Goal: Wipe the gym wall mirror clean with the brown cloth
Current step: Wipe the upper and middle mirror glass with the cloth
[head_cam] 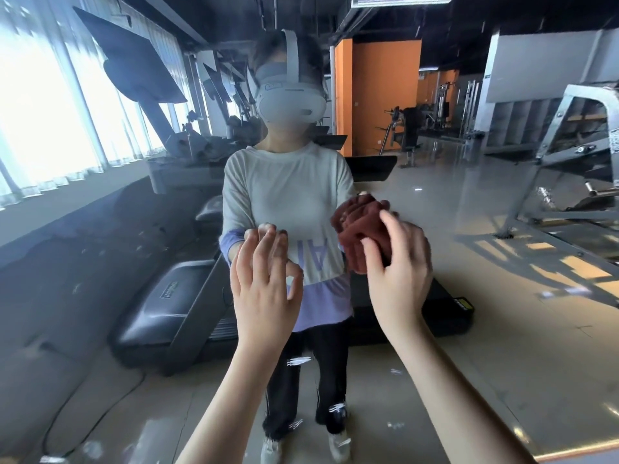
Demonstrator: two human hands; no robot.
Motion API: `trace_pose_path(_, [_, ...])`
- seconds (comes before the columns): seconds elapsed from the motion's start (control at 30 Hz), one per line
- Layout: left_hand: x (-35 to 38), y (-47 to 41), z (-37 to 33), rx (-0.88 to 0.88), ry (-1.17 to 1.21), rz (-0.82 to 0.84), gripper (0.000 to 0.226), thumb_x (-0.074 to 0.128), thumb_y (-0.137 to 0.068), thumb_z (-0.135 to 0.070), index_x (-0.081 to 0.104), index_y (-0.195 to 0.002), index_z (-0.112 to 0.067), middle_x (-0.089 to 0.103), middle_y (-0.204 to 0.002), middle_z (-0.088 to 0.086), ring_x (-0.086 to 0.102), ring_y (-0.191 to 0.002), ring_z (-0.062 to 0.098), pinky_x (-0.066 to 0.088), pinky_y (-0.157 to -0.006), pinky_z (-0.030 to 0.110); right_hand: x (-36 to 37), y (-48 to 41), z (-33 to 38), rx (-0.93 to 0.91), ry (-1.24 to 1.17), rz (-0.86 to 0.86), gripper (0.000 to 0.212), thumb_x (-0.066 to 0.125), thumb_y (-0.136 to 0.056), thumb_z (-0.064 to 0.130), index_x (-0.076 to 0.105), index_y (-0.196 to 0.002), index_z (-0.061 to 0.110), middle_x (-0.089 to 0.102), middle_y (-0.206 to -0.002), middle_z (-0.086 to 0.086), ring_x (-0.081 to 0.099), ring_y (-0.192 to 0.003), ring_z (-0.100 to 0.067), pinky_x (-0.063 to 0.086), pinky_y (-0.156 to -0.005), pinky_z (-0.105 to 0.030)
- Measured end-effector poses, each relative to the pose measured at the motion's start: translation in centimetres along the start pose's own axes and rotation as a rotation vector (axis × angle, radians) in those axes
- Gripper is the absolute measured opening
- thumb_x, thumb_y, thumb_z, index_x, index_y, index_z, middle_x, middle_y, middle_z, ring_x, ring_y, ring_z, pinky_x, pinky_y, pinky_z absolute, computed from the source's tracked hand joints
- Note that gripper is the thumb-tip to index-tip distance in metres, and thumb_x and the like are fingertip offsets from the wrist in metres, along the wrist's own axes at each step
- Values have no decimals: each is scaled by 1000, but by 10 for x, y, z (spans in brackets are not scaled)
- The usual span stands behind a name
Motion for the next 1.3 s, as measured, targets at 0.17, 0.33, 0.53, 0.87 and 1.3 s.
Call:
trace_pose_path(0.17, [4,-13,-18,104,66,33,60,74,-83,-14,55,-139,-5,47,-147,8,41,-139,35,38,-110,55,-7,-33,-17,14,73,-84,28,65,-90,17,70,-116,9,63,-109,-15,62,-92,-28,47,-75,-32])
trace_pose_path(0.33, [13,-17,-27,100,38,12,68,80,-77,-11,51,-139,-9,54,-142,10,41,-136,34,38,-110,53,-5,-15,-12,78,183,-76,34,60,-96,21,65,-125,4,62,-110,-18,54,-96,-32,44,-78,-37])
trace_pose_path(0.53, [13,-16,-27,116,21,-6,66,81,-77,-12,53,-137,-9,57,-140,12,43,-135,35,43,-105,57,-5,-18,-13,-122,338,-52,29,62,-97,28,70,-117,9,66,-102,-12,52,-88,-28,42,-70,-37])
trace_pose_path(0.87, [15,-14,-29,93,23,-6,50,62,-87,-13,57,-136,-7,57,-141,12,43,-136,35,40,-108,56,-6,3,-13,-171,282,25,30,62,-92,18,57,-122,20,65,-102,-12,62,-83,-31,50,-61,-32])
trace_pose_path(1.3, [15,-13,-31,77,1,11,51,65,-87,-13,58,-137,-5,55,-143,14,39,-138,34,35,-112,54,-19,28,-47,10,299,56,29,70,-87,20,71,-115,11,61,-103,-14,57,-81,-29,49,-58,-34])
Point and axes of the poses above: each hand's wrist, its own y-axis away from the middle knuckle, its own x-axis out of the palm, z = x × y, the point moved 5 cm from there along -y, towards the middle knuckle
